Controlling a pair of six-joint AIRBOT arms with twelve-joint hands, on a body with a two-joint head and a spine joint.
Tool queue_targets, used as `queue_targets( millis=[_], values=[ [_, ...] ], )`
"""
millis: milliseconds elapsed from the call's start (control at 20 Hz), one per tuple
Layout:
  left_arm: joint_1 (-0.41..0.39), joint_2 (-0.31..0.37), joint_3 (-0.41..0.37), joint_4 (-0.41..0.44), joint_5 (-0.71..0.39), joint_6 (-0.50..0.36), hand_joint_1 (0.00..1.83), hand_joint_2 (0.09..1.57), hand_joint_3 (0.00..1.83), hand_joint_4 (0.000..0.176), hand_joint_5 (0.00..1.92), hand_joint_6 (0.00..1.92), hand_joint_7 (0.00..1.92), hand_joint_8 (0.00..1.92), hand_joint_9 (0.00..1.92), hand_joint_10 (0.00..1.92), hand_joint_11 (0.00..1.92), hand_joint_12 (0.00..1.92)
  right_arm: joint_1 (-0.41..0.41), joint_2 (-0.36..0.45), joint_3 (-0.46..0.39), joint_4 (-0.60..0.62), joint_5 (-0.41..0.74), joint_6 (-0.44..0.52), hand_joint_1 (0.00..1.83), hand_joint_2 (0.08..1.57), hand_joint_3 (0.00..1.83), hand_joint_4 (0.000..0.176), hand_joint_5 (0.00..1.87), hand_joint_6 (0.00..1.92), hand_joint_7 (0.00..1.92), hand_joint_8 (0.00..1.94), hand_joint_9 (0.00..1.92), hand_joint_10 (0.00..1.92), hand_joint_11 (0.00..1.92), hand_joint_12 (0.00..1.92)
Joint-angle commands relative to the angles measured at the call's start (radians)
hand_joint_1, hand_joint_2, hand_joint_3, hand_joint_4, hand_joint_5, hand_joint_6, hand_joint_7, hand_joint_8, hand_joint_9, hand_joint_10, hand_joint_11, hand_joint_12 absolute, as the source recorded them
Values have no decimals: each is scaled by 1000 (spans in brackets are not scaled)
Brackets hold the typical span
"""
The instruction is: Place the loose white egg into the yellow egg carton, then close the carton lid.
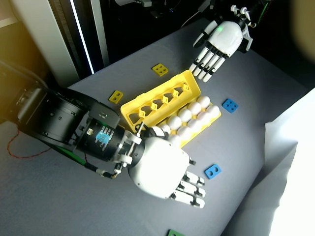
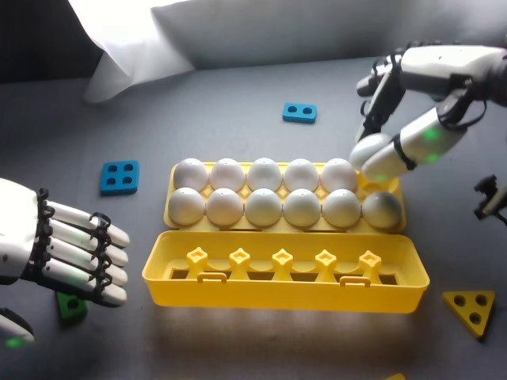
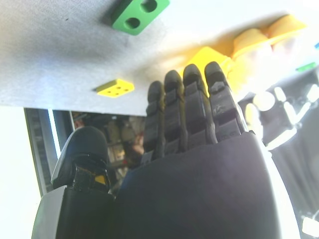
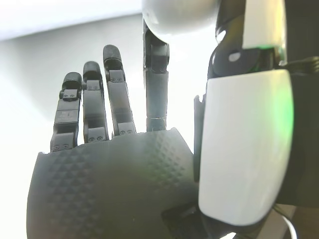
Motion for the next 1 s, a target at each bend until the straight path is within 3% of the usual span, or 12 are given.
queue_targets(
  millis=[0, 50, 100, 150, 200, 450, 650, 700, 750, 850, 950],
  values=[
    [0, 15, 1, -60, -52, -3, 0, 1444, 2, 0, 182, 9, 197, 8, 139, 10, 19, 86, -3, 19, -2, 3, 94, 3, 1114, 962, 1, 176, 1462, 82, 336, 7, 152, 18, 0, 0],
    [0, 15, 1, -60, -52, -3, 0, 1446, 1, 0, 283, 8, 307, 7, 246, 11, 94, 153, -12, 19, -5, 3, 94, 3, 1114, 964, 2, 176, 1460, 84, 323, 2, 134, 9, 0, 0],
    [0, 14, 1, -60, -51, -3, 0, 1444, 0, 0, 268, 1, 286, 5, 216, 2, 18, 224, -22, 19, -6, 3, 94, 3, 1114, 964, 1, 176, 1459, 86, 318, 0, 136, 9, 0, 0],
    [0, 14, 1, -60, -51, -3, 0, 1438, 0, 0, 266, 0, 281, 3, 206, 0, 3, 222, -28, 19, -8, 3, 94, 3, 1114, 962, 0, 176, 1460, 88, 329, 5, 148, 13, 0, 0],
    [0, 14, 1, -60, -50, -3, 0, 1448, 2, 0, 198, 1, 212, 7, 136, 1, 0, 74, -31, 19, -9, 3, 94, 3, 1116, 961, 0, 176, 1461, 89, 336, 7, 152, 14, 0, 0],
    [0, 12, 1, -60, -50, -3, 0, 1450, 1, 0, 211, 12, 233, 10, 158, 9, 28, 77, -30, 16, -11, 3, 103, 3, 1113, 963, 1, 176, 1455, 93, 329, 2, 160, 13, 0, 0],
    [-1, 12, 1, -60, -48, -3, 0, 1438, 0, 0, 247, 7, 263, 7, 178, 3, 0, 170, -28, 14, -11, 3, 105, 3, 1115, 962, 0, 176, 1455, 95, 335, 4, 146, 6, 0, 0],
    [-1, 11, 1, -60, -48, -3, 0, 1440, 0, 0, 299, 8, 319, 7, 243, 9, 0, 341, -28, 14, -11, 3, 105, 3, 1116, 959, 0, 176, 1458, 96, 363, 15, 162, 12, 0, 0],
    [-1, 11, 1, -60, -48, -3, 0, 1444, 2, 0, 242, 6, 263, 7, 184, 8, 0, 217, -28, 14, -12, 3, 105, 3, 944, 888, 0, 176, 1176, 18, 288, 2, 119, 2, 0, 0],
    [-1, 12, 1, -60, -48, -3, 0, 1442, 1, 0, 234, 5, 257, 6, 169, 4, 0, 163, -29, 14, -12, 3, 105, 3, 892, 838, 0, 176, 1072, 0, 276, 1, 115, 1, 0, 0],
    [-1, 12, 1, -60, -48, -3, 0, 1437, 1, 0, 293, 8, 315, 11, 244, 3, 0, 327, -30, 14, -12, 3, 105, 3, 637, 830, 0, 176, 834, 0, 235, 0, 55, 0, 0, 0]
  ],
)
